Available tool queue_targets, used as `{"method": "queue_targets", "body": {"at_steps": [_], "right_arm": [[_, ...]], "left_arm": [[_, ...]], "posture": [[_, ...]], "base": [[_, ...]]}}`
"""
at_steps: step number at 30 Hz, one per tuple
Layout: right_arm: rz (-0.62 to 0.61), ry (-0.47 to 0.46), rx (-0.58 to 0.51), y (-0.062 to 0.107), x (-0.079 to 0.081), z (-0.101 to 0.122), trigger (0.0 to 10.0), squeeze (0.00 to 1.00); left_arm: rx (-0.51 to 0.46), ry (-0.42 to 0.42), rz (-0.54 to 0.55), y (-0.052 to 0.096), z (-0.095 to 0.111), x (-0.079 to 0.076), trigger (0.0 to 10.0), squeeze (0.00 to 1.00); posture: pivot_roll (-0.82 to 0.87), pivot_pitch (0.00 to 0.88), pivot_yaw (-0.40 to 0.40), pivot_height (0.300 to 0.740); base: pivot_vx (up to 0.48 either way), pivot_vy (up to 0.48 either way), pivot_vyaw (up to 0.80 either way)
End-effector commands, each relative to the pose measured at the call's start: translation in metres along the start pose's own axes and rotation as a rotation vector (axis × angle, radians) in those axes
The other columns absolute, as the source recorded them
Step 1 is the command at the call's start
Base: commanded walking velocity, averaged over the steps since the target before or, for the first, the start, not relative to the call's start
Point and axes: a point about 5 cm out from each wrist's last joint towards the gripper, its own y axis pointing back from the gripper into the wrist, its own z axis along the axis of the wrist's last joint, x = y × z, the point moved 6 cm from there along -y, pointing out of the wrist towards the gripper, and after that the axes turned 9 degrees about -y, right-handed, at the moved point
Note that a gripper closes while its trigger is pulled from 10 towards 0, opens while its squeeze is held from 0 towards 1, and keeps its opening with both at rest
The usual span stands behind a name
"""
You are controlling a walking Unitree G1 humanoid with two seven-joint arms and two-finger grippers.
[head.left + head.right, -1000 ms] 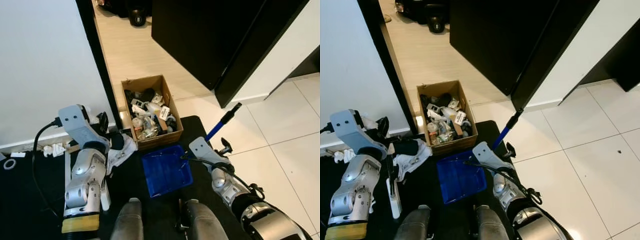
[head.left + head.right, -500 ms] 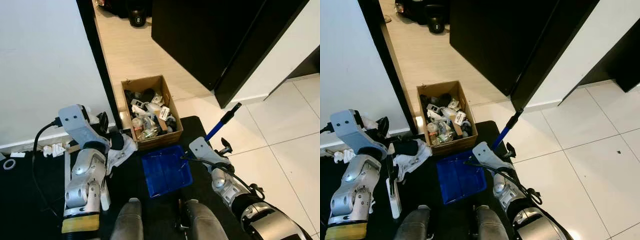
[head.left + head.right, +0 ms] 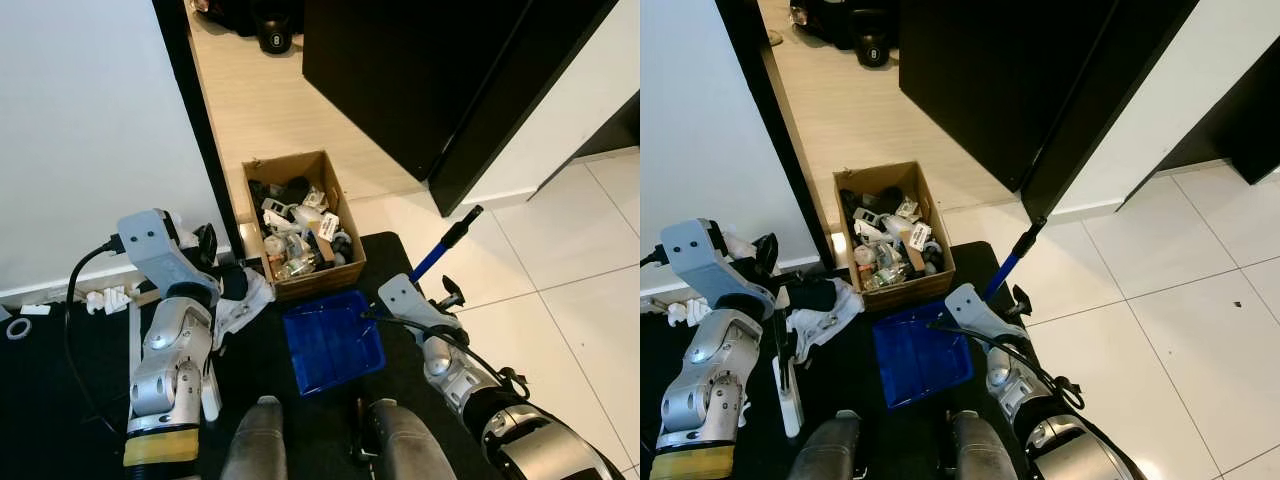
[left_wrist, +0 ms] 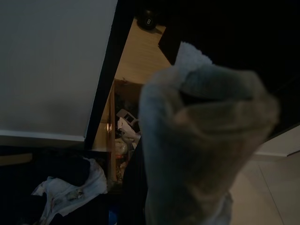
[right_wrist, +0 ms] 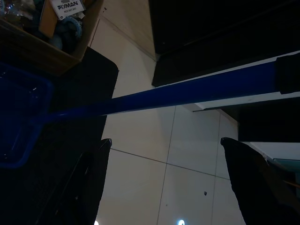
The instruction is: Sweep floor
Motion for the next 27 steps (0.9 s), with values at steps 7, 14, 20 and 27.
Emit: {"method": "queue_targets", "body": {"at_steps": [7,14,20,27], "right_arm": [[0.01,0.007,0.038,0.0036,0.0012,-0.0136,10.0,0.0],[0.01,0.007,0.038,0.0038,0.0012,-0.014,10.0,0.0],[0.01,0.008,0.039,0.0041,0.0007,-0.0152,10.0,0.0],[0.009,0.008,0.039,0.0039,0.0001,-0.0153,10.0,0.0]], "left_arm": [[0.0,-0.003,0.007,0.0022,-0.0012,-0.0003,10.0,0.0],[-0.003,-0.005,0.008,0.0025,-0.0005,0.0001,10.0,0.0],[-0.002,-0.007,0.008,0.0032,-0.0008,-0.0004,10.0,0.0],[0.001,-0.004,0.009,0.0033,-0.0021,-0.0006,10.0,0.0]], "posture": [[0.14,0.202,-0.106,0.74],[0.15,0.202,-0.106,0.74],[0.15,0.201,-0.114,0.74],[0.15,0.206,-0.114,0.74]], "base": [[0.0,0.0,0.0],[0.0,0.0,0.0],[0.0,0.0,0.0],[0.0,0.0,0.0]]}}
